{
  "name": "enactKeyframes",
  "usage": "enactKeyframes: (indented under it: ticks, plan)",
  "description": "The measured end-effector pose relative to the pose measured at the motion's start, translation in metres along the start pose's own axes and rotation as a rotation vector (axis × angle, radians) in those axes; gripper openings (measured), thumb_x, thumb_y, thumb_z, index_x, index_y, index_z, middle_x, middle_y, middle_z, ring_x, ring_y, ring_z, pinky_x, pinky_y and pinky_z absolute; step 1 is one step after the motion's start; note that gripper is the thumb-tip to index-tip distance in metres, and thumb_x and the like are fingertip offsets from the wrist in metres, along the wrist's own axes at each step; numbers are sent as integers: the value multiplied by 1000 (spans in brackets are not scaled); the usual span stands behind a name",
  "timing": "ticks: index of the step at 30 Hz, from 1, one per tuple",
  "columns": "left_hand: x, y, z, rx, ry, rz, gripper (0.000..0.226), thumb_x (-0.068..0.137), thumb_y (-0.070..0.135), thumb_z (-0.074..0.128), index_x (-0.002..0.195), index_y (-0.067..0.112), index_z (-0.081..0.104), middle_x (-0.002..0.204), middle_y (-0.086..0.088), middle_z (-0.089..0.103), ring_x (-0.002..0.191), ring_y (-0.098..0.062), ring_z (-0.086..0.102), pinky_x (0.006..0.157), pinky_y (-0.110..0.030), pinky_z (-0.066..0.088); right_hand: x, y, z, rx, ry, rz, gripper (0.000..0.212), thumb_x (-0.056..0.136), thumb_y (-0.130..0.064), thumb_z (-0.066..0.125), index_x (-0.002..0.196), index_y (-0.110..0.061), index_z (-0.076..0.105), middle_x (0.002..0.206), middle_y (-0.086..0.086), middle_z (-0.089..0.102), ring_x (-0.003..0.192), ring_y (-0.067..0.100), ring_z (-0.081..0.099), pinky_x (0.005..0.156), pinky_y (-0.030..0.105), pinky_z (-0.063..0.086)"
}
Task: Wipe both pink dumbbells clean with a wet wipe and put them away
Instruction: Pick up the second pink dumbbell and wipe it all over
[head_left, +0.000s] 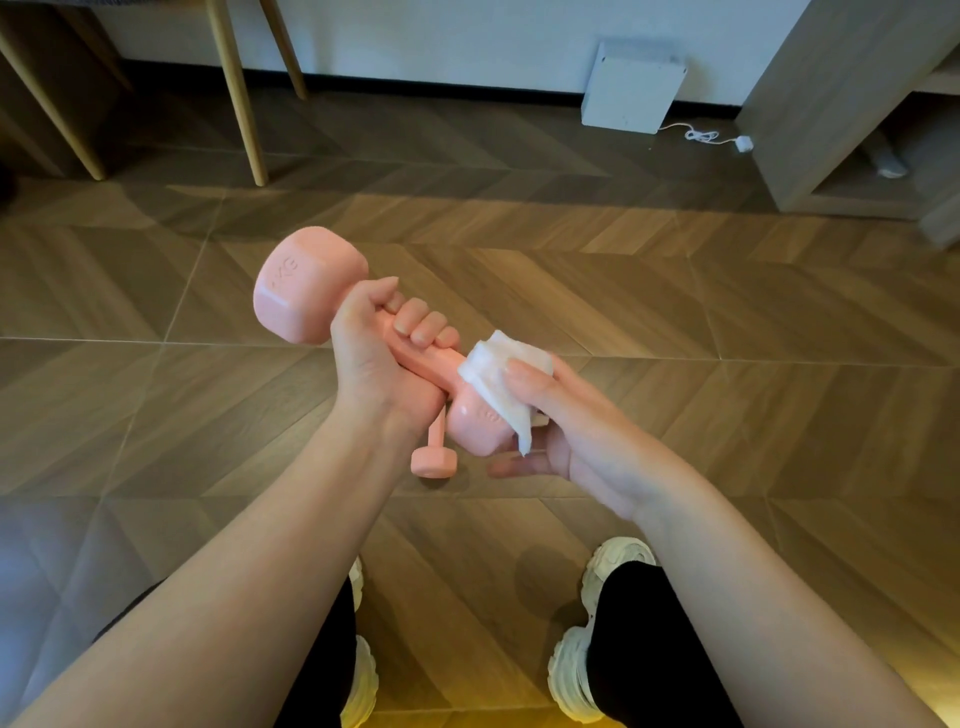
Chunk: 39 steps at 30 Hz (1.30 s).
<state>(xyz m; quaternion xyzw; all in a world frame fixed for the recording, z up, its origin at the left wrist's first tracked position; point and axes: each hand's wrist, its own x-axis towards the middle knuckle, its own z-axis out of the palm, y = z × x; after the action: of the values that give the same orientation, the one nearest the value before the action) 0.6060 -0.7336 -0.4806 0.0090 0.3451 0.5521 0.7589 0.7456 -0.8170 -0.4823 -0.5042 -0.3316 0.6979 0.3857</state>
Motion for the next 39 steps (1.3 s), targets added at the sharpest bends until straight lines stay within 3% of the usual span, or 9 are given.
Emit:
enactKeyframes:
  ticks: [4,7,11,16,20,23,28,34,39]
  plan:
    - [-3,1,5,-8,-14,34,28,89,23,52,65,18,39,52,6,33,44,-11,33,49,-23,35,-1,4,4,173,-28,13,55,81,-33,68,132,-19,52,130,22,58,98,32,66,81,50,58]
    - [-4,-1,5,5,48,62,28,90,23,54,68,19,38,53,7,37,43,-10,36,51,-24,37,1,7,9,43,83,-76,52,73,-28,75,121,-31,57,125,4,61,97,17,68,73,37,58]
    - [-5,-1,3,15,75,68,30,91,21,50,66,20,33,51,7,26,43,-11,26,48,-23,31,6,9,14,-108,200,-139,46,72,-48,69,115,-36,57,115,-7,65,90,1,67,66,20,54]
    - [-2,3,2,-4,86,49,29,89,19,49,64,20,35,50,7,27,41,-10,26,45,-21,31,4,4,1,-37,34,-99,51,86,-43,57,134,-26,50,117,8,65,96,19,66,87,48,55]
    - [-1,3,0,-15,102,51,31,91,20,46,64,19,32,50,7,25,40,-11,25,44,-21,30,0,2,2,-123,-24,-111,52,80,-32,70,128,-35,49,128,3,59,105,13,65,78,29,57]
    - [-3,-2,2,46,91,59,29,91,19,44,66,20,30,50,7,23,42,-11,24,47,-24,28,4,6,13,-152,126,-115,46,82,-31,78,120,-32,51,118,-3,63,86,-1,68,65,18,54]
    - [-1,-4,4,53,66,38,28,89,19,46,65,19,32,51,7,23,42,-12,24,48,-24,29,2,2,2,-68,77,-71,45,88,-41,67,127,-29,52,126,10,63,97,14,65,86,45,56]
    - [-2,-6,2,71,101,46,30,90,22,48,65,19,33,50,7,27,41,-11,28,50,-24,31,-1,6,9,-102,89,-135,54,77,-9,81,116,-30,50,109,-5,59,71,-5,67,55,15,52]
    - [0,-4,4,53,155,1,28,88,25,57,67,18,39,53,5,39,44,-12,40,55,-24,40,2,6,12,-174,229,-201,52,83,-22,76,128,-30,50,118,-8,58,82,-12,63,62,10,50]
